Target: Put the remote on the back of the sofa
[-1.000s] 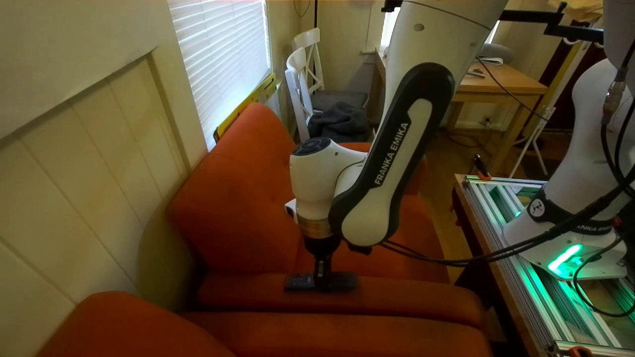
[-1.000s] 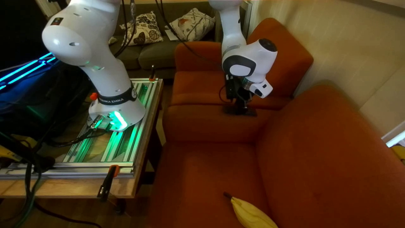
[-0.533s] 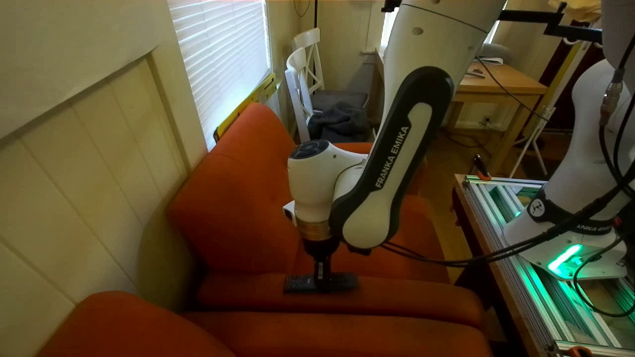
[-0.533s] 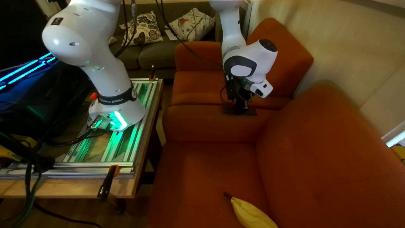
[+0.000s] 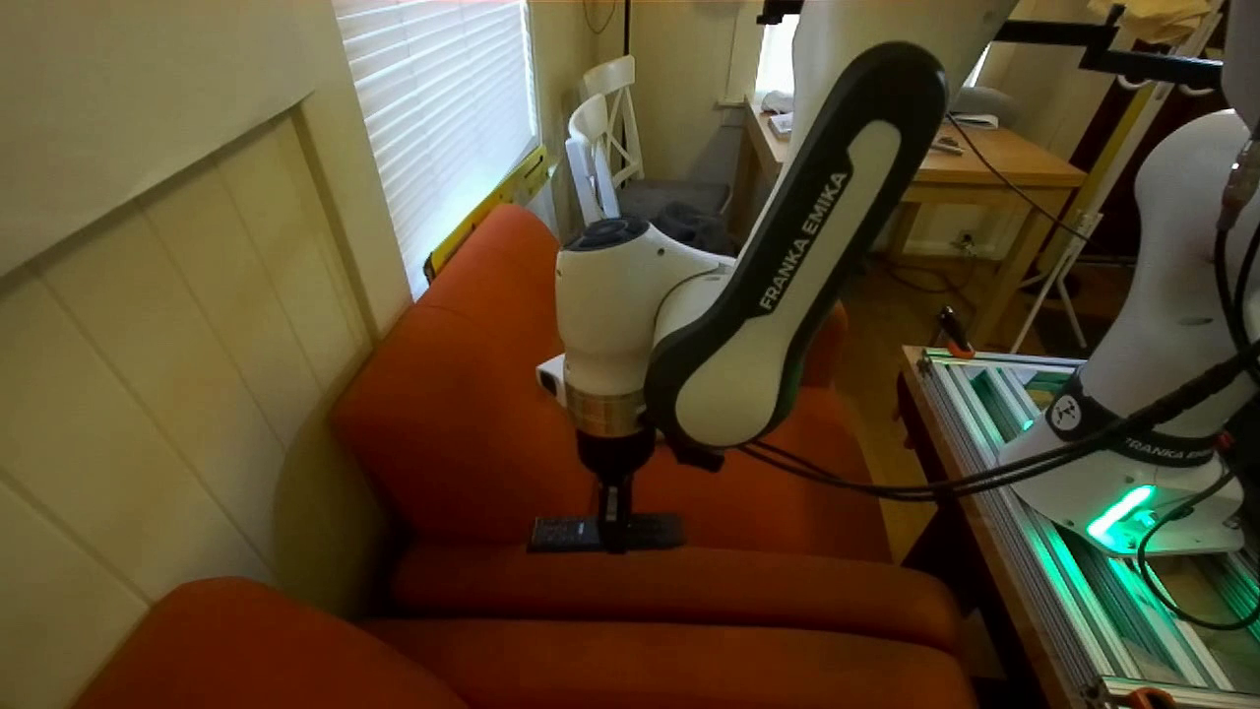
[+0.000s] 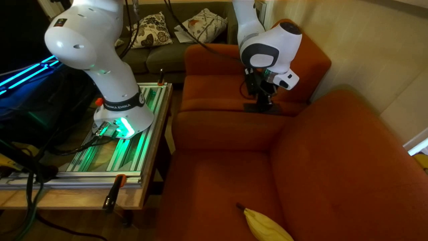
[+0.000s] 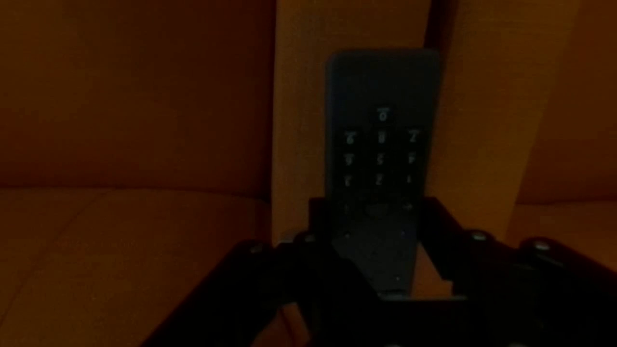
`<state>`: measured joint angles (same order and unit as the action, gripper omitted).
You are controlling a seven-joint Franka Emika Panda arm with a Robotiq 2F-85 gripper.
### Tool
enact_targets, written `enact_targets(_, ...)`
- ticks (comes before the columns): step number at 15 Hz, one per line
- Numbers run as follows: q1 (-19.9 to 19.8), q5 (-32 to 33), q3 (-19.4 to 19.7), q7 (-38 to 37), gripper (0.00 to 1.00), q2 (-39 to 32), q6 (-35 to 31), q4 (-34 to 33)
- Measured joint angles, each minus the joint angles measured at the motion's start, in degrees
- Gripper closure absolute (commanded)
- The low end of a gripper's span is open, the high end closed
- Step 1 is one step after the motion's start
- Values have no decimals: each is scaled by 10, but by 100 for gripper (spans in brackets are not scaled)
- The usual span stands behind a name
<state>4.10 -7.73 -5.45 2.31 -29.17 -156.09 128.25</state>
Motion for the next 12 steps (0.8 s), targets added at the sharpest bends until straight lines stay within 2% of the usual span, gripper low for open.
enact_targets(6,-5,0,11,-10,74,79,32,7)
enact_targets(12,-10,-2,24,-56,74,122,39,7)
